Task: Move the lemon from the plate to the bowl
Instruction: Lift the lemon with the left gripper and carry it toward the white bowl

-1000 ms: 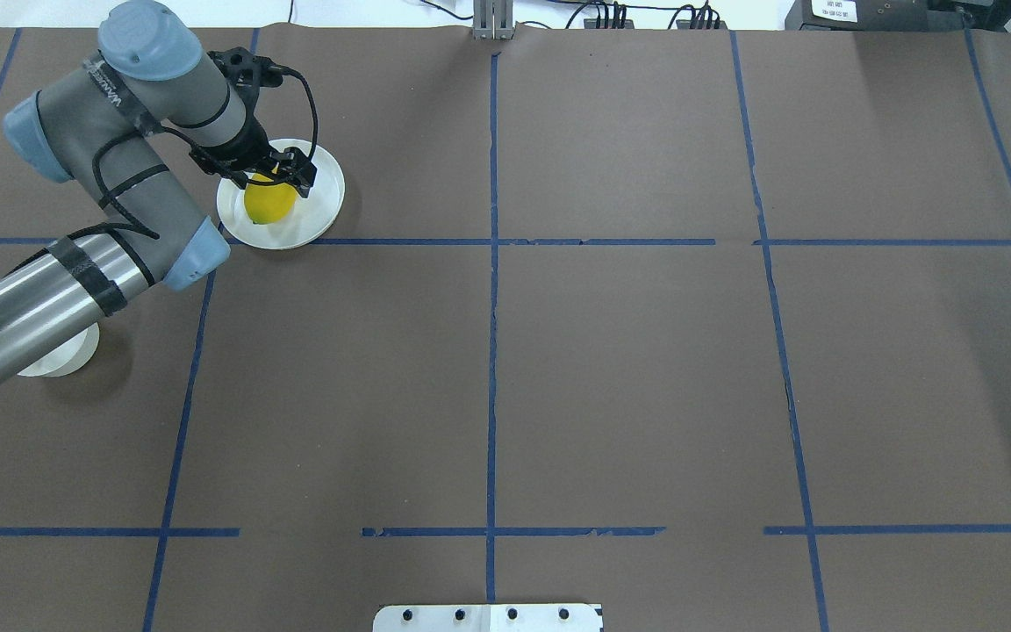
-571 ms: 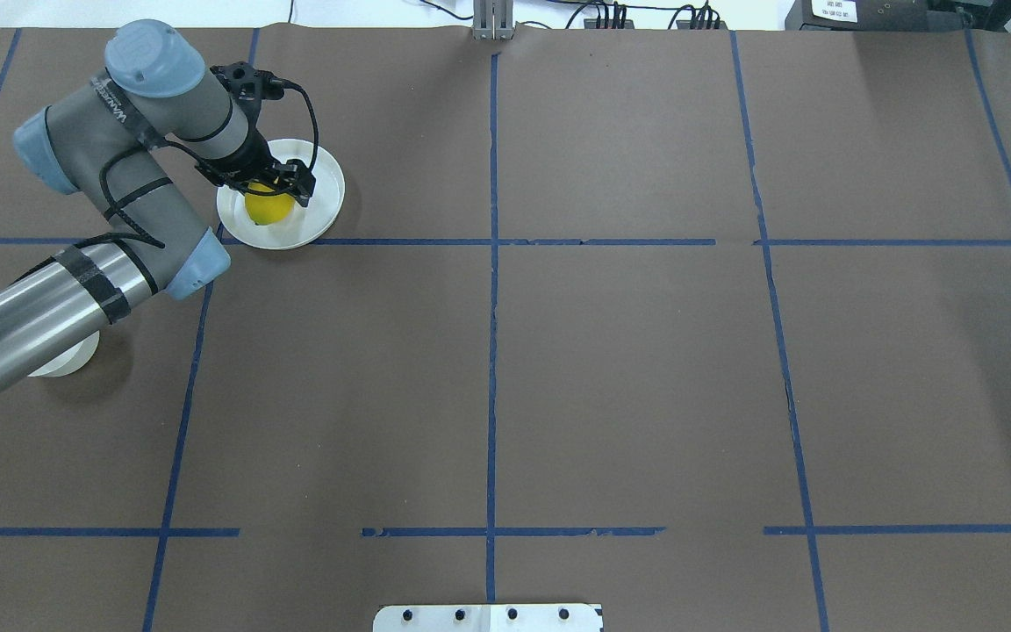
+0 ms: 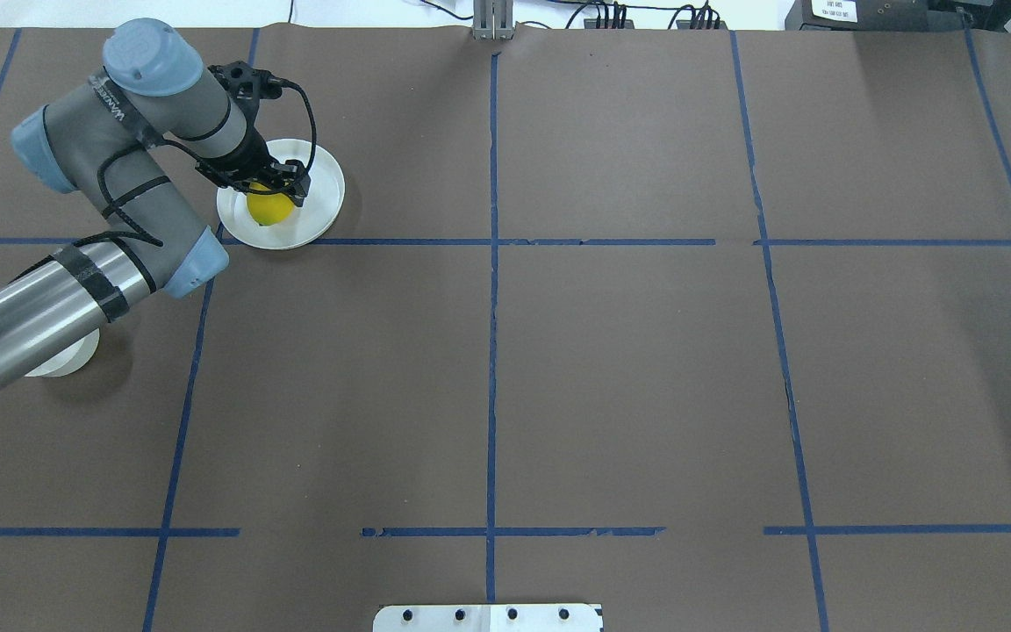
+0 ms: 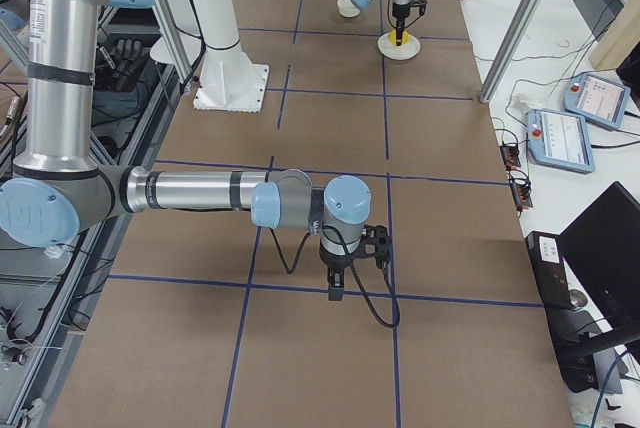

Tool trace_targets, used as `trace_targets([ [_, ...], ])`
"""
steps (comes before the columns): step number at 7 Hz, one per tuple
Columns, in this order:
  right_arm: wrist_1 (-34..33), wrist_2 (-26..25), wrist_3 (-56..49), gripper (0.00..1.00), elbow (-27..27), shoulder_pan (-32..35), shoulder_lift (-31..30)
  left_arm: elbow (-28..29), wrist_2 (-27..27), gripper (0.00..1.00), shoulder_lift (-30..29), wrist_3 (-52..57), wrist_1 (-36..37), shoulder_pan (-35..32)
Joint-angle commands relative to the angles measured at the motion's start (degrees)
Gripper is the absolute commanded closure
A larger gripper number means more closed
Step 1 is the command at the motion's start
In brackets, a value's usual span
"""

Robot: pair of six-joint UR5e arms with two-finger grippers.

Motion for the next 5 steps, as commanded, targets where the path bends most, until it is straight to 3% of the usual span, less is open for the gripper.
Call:
trace_targets([
  [1, 0.0, 0.0, 0.0, 0.0, 0.0, 0.0, 0.0, -8.4, -0.6, 0.77, 0.3, 0.0, 14.0, -3.2],
  [2, 0.0, 0.0, 0.0, 0.0, 0.0, 0.0, 0.0, -13.9, -0.5, 0.76, 1.1, -0.8, 21.9, -5.1],
  [5, 0.0, 0.0, 0.0, 0.0, 0.0, 0.0, 0.0, -33.6, -0.7, 0.76, 17.6, 0.1, 23.7, -7.0],
])
